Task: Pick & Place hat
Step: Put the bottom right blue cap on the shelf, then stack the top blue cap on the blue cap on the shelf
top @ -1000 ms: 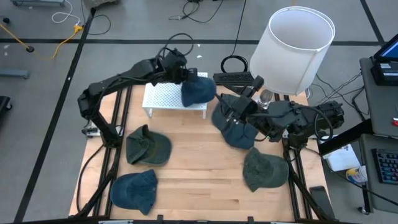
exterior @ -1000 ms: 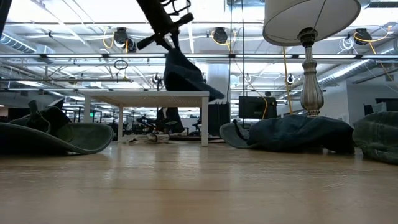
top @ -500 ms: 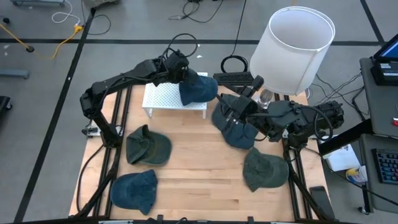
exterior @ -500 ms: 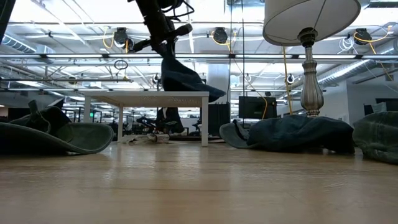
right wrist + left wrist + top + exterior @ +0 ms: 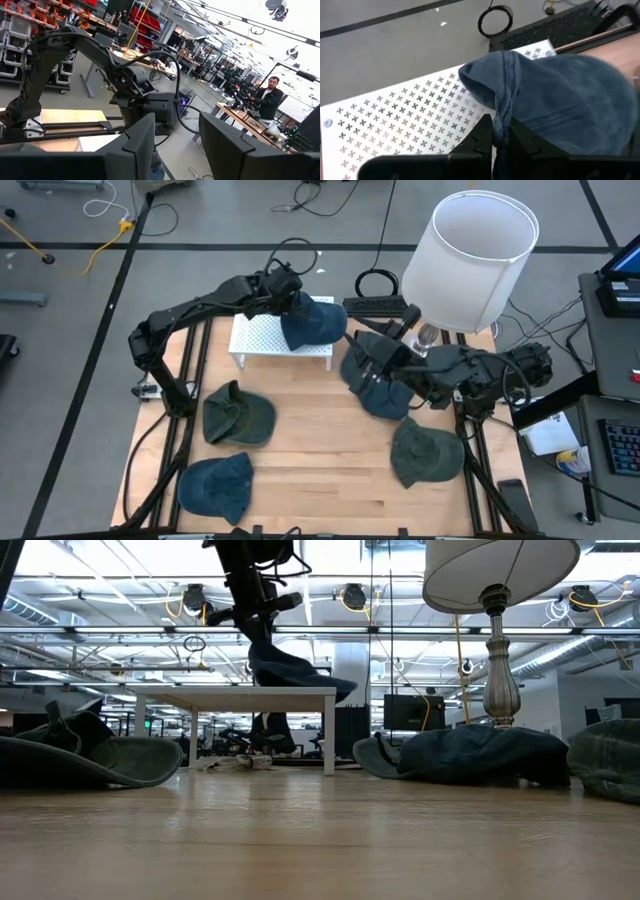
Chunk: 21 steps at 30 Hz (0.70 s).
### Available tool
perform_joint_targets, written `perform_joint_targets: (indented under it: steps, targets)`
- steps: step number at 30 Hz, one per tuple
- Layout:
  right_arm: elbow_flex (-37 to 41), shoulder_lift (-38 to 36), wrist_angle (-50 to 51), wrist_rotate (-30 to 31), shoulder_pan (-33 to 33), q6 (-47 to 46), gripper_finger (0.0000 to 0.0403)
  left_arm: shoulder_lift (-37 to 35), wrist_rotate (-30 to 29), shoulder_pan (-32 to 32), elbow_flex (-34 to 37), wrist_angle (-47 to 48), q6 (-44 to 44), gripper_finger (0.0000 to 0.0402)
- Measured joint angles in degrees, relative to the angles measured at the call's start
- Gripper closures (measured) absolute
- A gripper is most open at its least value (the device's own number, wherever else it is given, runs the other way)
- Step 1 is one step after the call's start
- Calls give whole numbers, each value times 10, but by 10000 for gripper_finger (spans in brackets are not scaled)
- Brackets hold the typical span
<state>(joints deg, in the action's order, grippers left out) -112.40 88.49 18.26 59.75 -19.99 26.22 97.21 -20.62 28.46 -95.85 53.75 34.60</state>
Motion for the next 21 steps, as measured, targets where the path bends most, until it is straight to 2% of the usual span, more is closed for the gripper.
perform_joint_targets:
  steps: [5,16,21]
  targets:
    - [19,0,-1,0,0,0,257,0,-1,-1,10,-5,1,362]
    - [26,0,-5,0,0,-15,257,-11,-4,4,10,1,22,221]
    - [26,0,-5,0,-9,-15,257,-33,2,5,10,-1,32,172]
